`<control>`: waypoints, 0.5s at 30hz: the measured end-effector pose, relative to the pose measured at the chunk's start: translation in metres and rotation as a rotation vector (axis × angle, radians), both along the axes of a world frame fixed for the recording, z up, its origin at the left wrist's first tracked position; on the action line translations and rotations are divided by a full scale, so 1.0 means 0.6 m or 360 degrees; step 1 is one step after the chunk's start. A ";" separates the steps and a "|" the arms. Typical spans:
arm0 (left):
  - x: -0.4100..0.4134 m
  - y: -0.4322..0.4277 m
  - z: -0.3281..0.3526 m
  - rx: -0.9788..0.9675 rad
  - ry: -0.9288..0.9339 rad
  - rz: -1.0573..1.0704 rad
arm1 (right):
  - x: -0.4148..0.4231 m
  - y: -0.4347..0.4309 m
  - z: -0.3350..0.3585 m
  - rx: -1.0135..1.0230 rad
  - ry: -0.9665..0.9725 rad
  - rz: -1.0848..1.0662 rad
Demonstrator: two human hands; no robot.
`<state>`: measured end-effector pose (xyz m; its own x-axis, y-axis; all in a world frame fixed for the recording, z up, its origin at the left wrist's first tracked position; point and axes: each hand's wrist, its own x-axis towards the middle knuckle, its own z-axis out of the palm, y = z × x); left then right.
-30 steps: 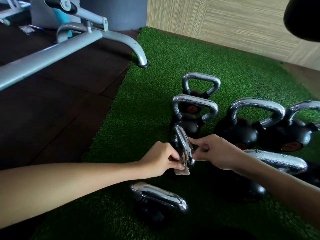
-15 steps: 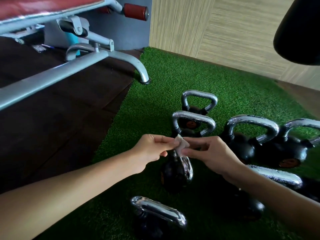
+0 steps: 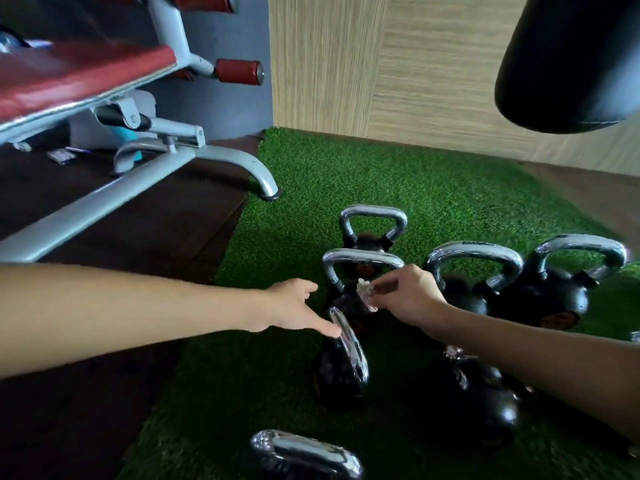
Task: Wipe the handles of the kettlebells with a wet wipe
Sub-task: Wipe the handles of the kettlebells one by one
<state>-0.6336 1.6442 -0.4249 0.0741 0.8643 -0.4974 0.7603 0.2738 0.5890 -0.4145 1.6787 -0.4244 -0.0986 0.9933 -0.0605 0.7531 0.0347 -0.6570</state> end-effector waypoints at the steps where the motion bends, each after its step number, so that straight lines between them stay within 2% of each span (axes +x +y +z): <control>1: 0.007 0.010 0.005 -0.0042 0.0093 -0.0037 | -0.003 0.007 -0.004 -0.0029 0.0014 -0.0042; 5: 0.062 0.022 0.001 -0.0146 0.0222 -0.0079 | -0.019 0.012 -0.033 -0.0101 0.0130 -0.0134; 9: 0.092 0.008 -0.038 -0.0003 0.0293 -0.0136 | -0.003 -0.006 -0.070 -0.0130 0.0072 -0.0123; 15: 0.053 0.003 -0.066 0.0094 0.0348 -0.0145 | 0.004 0.001 -0.093 -0.0234 0.0185 -0.0170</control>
<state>-0.6019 1.6461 -0.4645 0.0490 0.8870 -0.4592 0.8916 0.1684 0.4204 -0.4121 1.6792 -0.4804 -0.0079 0.9798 -0.2000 0.6664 -0.1439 -0.7315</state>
